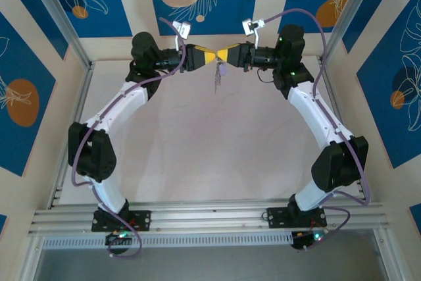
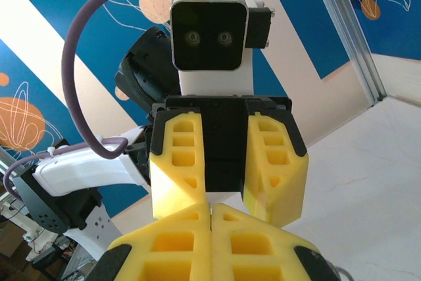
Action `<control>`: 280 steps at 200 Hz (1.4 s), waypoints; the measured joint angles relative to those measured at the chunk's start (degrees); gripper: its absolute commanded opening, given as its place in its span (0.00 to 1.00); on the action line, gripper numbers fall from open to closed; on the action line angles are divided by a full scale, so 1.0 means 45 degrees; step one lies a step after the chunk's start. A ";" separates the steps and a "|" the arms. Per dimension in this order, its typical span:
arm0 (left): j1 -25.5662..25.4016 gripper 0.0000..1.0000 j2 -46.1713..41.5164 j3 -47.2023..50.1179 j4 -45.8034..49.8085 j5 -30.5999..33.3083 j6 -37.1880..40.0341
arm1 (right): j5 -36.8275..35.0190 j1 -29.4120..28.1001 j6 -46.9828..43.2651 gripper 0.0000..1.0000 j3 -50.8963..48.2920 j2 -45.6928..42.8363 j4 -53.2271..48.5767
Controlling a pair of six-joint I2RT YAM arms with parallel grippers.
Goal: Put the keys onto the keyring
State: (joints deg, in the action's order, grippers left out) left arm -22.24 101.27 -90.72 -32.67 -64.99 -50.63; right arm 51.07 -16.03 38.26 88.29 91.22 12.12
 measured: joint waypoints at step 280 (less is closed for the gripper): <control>-0.0733 0.00 -0.0345 0.1205 -0.0971 0.1229 0.0651 | -0.0685 0.0005 0.0607 0.43 -0.0015 0.0146 0.0568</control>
State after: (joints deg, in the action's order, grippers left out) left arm -25.54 99.72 -85.30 -37.04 -59.46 -47.70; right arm 47.99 -16.01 40.99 88.23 91.88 14.68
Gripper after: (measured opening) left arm 0.047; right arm 0.388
